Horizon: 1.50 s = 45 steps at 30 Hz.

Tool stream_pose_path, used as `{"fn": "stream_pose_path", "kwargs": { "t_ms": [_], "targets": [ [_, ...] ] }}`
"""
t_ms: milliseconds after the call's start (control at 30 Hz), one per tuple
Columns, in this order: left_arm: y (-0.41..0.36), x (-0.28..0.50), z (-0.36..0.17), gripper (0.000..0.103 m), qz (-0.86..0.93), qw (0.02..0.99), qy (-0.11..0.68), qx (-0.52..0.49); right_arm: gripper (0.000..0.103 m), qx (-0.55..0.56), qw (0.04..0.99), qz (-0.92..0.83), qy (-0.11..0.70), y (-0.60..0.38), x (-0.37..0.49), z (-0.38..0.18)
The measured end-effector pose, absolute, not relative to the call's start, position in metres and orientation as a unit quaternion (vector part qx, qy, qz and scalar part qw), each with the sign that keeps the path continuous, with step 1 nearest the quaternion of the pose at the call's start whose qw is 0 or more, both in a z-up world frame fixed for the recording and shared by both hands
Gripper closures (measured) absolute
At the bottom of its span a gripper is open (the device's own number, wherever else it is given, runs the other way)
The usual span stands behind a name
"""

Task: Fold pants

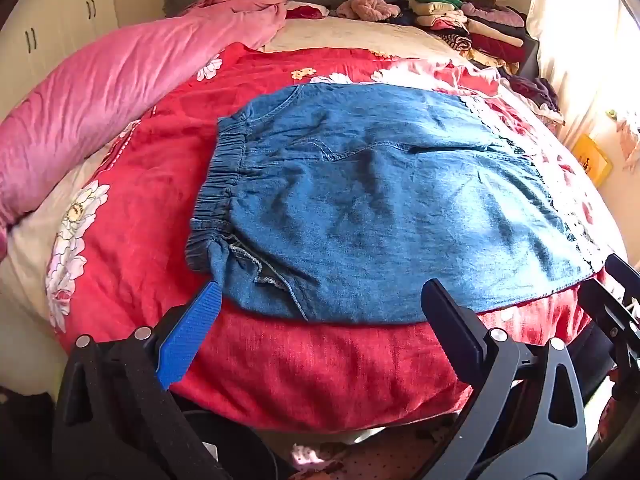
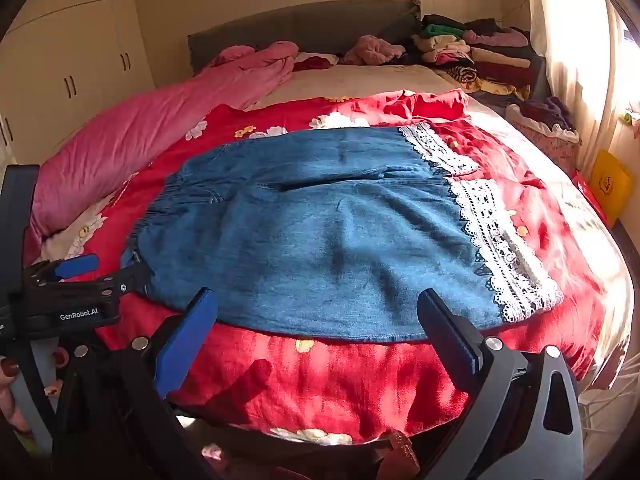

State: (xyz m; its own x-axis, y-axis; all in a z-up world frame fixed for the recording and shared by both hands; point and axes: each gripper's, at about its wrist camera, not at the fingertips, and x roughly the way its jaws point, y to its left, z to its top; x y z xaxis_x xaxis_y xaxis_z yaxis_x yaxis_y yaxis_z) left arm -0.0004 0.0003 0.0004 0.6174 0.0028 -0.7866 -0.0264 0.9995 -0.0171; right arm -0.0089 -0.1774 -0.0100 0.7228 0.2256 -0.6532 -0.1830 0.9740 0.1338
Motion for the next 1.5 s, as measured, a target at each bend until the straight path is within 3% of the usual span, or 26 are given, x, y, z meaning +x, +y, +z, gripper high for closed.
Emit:
{"fn": "stream_pose_path", "kwargs": {
  "t_ms": [1500],
  "targets": [
    [0.0049,-0.0024,0.0041,0.009,0.011,0.901,0.433,-0.020,0.004,0.027,0.927,0.110,0.358,-0.1726,-0.0099,-0.0100]
  ]
}}
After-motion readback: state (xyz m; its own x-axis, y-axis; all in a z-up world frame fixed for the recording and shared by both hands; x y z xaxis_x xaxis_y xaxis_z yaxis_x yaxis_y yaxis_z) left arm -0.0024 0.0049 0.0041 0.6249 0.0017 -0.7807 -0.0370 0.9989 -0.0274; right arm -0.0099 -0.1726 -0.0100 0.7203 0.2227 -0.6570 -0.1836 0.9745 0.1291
